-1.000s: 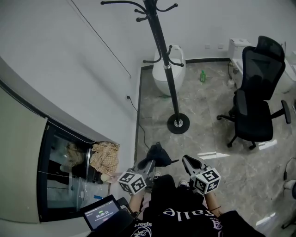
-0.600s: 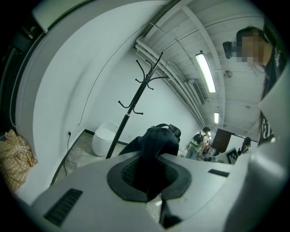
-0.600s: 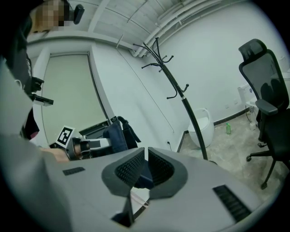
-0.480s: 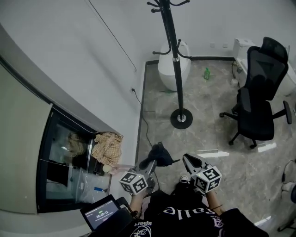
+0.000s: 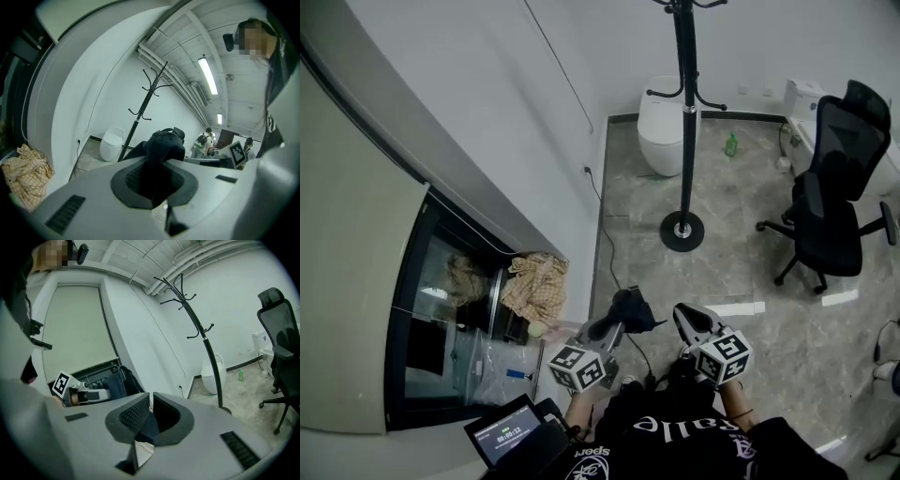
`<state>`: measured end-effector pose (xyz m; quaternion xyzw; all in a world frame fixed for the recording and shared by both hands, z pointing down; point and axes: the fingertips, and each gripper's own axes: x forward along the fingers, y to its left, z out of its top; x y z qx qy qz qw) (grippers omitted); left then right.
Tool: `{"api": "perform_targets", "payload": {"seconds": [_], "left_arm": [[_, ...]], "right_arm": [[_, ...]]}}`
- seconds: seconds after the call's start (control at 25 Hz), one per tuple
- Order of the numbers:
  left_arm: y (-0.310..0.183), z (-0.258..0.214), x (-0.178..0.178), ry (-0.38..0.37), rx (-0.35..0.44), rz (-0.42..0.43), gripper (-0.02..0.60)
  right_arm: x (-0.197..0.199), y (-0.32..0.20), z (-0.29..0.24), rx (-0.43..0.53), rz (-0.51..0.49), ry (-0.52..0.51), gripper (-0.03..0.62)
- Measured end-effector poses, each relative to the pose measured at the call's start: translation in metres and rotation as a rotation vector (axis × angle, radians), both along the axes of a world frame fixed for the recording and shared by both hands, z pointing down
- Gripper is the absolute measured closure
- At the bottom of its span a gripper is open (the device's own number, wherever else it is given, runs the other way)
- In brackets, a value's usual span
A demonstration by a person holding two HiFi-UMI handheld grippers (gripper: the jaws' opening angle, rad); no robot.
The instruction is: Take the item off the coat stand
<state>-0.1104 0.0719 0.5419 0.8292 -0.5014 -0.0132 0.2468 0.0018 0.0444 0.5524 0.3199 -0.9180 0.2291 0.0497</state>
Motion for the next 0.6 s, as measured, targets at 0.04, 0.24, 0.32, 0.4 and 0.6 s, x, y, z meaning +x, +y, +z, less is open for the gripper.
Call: {"api": "perform_targets", "payload": {"seconds": [0.04,0.24,0.32,0.4,0.6], "left_arm": [[0.007,0.002,-0.010,0.003,-0.002,0.007,0.569],[0.036,0.008,-0.047,0.015,-0.011,0.044,0.569],[0.046,0.009,-0.057,0.016,-0.009,0.063,0.569],[0.054,0.009,-0.064,0.018,-0.006,0.082,0.569],[0.073,0.009,-0.074,0.026,0.004,0.128,0.569]], "right_arm": [[-0.009,0.006,0.000,0.004,0.011,0.002,0.559],[-0.043,0.041,-0.001,0.013,0.067,0.015,0.559],[-0.051,0.054,0.001,0.014,0.086,0.023,0.559],[-0.056,0.067,0.003,0.010,0.111,0.024,0.559],[-0.066,0.091,0.004,-0.004,0.161,-0.001,0.559]]}}
